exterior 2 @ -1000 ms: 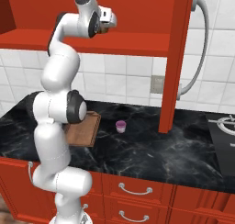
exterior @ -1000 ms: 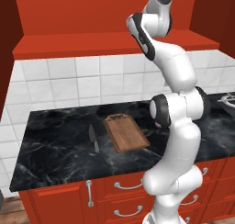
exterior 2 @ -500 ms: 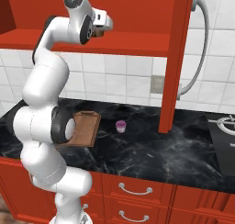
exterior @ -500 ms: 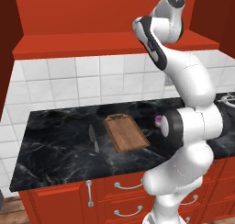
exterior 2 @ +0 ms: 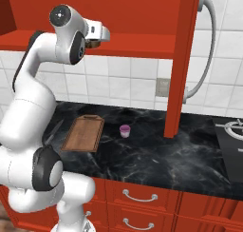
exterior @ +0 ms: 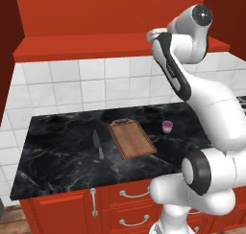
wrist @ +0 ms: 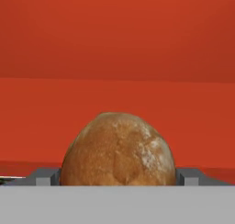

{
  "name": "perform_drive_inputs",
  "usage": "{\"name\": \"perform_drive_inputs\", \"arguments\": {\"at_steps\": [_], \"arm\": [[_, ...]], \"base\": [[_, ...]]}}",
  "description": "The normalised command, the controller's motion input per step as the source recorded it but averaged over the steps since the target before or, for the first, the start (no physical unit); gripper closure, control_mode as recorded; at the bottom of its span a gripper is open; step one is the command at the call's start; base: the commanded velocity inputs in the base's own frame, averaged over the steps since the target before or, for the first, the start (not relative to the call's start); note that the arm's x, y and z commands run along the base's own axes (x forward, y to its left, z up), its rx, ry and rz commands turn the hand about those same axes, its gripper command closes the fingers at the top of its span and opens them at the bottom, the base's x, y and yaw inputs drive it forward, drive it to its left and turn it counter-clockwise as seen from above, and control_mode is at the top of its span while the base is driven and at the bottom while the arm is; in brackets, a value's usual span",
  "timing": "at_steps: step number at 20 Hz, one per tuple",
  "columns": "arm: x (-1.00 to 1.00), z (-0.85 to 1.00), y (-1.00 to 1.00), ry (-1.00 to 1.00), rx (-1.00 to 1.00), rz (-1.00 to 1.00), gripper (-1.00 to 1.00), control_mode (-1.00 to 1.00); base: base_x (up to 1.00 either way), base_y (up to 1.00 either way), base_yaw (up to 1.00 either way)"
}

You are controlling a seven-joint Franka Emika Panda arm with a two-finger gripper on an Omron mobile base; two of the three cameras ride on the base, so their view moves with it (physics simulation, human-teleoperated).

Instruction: Pick the bread, place it on the cutting board, pick the jam, place it on the counter, and close the cabinet.

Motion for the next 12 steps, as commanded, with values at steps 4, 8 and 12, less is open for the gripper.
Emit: {"name": "perform_drive_inputs", "arguments": {"at_steps": [4, 8, 12], "arm": [[-0.99, 0.00, 0.00, 0.00, 0.00, 0.00, 1.00, -1.00], [-0.92, -0.08, 0.00, 0.00, 0.00, 0.00, 1.00, -1.00], [-0.83, -0.13, 0.00, 0.05, 0.00, 0.00, 1.00, -1.00]], "base": [[0.00, 0.00, 0.00], [0.00, 0.00, 0.00], [0.00, 0.00, 0.00]]}}
